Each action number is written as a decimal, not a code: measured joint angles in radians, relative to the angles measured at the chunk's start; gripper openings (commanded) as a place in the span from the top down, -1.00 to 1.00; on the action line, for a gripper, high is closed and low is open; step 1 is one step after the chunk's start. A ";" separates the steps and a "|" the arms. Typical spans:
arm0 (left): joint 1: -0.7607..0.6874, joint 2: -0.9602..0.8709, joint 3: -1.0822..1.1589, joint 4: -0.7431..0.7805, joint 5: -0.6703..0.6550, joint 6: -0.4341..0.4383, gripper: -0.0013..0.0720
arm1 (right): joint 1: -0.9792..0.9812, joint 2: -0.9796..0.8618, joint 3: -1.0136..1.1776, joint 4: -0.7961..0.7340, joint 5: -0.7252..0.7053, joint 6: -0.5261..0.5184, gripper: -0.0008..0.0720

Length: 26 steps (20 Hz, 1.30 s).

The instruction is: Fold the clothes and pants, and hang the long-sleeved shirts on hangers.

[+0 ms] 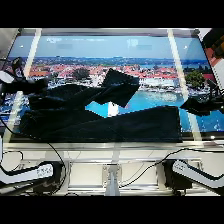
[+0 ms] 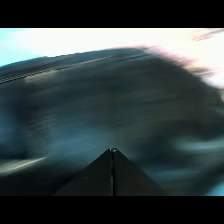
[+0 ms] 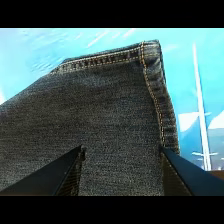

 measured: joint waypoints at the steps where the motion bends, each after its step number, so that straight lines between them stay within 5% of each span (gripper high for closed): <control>1: 0.012 -0.011 0.003 -0.163 -0.004 0.080 0.84 | 0.000 0.000 0.000 0.000 -0.001 0.000 -0.46; 4: 0.067 -0.040 0.023 -0.435 -0.024 0.222 0.83 | 0.000 0.000 0.000 0.000 -0.003 0.000 -0.46; 9: 0.205 -0.061 0.051 -0.321 -0.039 0.282 0.72 | 0.000 0.000 0.000 0.000 0.013 0.000 -0.46; 11: 0.259 -0.064 0.054 -0.228 -0.043 0.291 -0.46 | 0.000 0.000 0.000 0.001 0.019 0.005 -0.46; 12: 0.281 -0.066 0.055 -0.189 -0.043 0.299 -0.67 | 0.000 0.000 0.000 0.002 0.021 0.013 -0.46; 18: 0.352 -0.105 0.057 -0.076 -0.053 0.312 -0.70 | 0.000 0.000 0.000 0.003 0.022 0.042 -0.46; 20: 0.359 -0.130 0.057 -0.061 -0.059 0.312 -0.96 | 0.000 0.000 0.000 0.003 0.019 0.045 -0.46; 26: 0.365 -0.184 0.057 -0.045 -0.079 0.397 -0.96 | 0.000 0.000 0.000 0.003 0.007 0.048 -0.46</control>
